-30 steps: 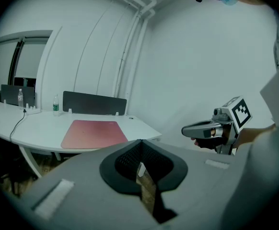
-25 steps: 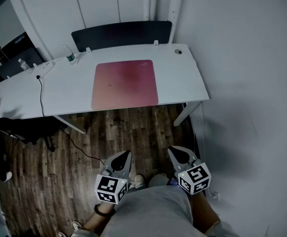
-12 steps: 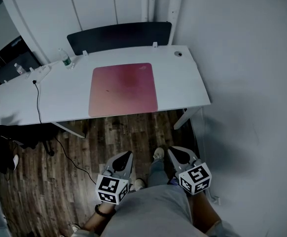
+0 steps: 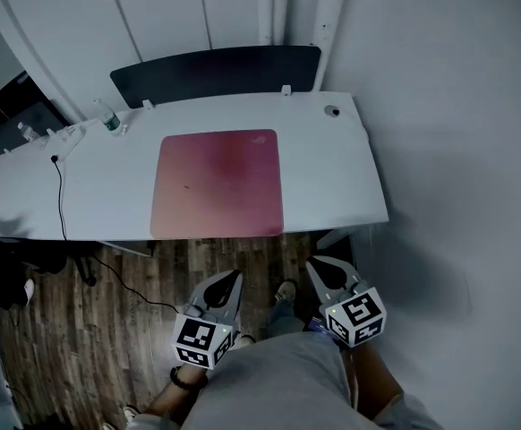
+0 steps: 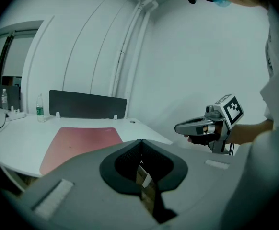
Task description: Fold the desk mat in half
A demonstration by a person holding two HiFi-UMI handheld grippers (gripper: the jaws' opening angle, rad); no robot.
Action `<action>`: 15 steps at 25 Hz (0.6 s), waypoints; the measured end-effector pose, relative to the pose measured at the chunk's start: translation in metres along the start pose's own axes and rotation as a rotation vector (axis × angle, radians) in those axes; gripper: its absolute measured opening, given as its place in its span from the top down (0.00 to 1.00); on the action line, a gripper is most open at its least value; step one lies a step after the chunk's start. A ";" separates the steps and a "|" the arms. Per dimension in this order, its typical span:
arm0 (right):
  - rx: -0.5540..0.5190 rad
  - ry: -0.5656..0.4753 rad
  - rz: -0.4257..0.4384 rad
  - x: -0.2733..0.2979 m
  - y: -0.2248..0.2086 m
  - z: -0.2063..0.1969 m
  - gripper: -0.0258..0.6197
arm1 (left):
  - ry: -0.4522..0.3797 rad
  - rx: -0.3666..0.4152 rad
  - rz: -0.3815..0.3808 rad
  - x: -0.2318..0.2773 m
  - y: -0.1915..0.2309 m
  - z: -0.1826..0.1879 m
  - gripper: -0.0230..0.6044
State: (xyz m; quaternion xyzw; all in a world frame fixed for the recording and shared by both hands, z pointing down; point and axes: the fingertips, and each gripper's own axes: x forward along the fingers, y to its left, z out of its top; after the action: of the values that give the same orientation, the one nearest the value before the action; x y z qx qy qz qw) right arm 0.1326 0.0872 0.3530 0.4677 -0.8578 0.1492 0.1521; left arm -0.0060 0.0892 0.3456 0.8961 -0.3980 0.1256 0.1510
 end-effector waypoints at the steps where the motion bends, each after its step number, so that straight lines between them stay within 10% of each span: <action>1: -0.004 0.006 0.005 0.006 -0.009 0.005 0.95 | -0.002 0.007 0.000 0.009 0.002 0.006 0.93; 15: 0.013 0.053 0.077 0.060 -0.100 0.025 0.95 | 0.104 -0.029 -0.017 0.119 0.013 0.007 0.93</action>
State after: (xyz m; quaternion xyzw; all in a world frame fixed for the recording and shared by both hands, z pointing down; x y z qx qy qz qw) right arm 0.1839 -0.0200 0.3653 0.4310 -0.8700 0.1727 0.1659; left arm 0.0622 -0.0019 0.3820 0.8894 -0.3838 0.1651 0.1855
